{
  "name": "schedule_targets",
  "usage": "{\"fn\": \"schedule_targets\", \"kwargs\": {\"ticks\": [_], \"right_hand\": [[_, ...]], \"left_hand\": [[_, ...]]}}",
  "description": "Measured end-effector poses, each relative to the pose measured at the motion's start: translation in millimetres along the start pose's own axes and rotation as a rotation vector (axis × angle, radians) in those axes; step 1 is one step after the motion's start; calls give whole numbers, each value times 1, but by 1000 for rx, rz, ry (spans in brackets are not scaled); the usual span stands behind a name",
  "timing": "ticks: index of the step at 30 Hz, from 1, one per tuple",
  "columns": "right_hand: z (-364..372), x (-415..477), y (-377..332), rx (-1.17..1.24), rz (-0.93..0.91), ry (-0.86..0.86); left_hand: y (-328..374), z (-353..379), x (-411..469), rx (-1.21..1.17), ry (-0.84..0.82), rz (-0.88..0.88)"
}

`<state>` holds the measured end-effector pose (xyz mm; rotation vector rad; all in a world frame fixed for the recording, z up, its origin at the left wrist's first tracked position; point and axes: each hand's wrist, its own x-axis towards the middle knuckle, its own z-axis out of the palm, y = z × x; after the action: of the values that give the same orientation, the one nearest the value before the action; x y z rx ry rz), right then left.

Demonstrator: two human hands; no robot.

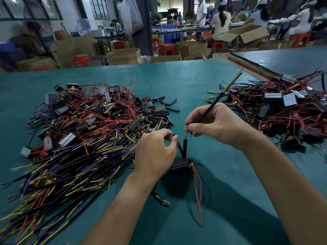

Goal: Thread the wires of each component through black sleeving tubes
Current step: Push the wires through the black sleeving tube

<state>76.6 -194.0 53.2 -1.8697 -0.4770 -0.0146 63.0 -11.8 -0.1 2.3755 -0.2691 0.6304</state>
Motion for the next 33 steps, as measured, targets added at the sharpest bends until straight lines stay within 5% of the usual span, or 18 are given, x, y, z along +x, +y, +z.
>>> {"fn": "schedule_targets", "kwargs": {"ticks": [3, 8, 15, 33], "right_hand": [[0, 0, 0, -5, -6, 5], [1, 1, 0, -62, -1, 56], [3, 2, 0, -164, -26, 78], [4, 2, 1, -260, -70, 53]], "left_hand": [[-5, 4, 4, 41, -78, -88], [-4, 5, 8, -399, -139, -264], [9, -4, 5, -704, -161, -263], [10, -4, 4, -735, -190, -226]]}}
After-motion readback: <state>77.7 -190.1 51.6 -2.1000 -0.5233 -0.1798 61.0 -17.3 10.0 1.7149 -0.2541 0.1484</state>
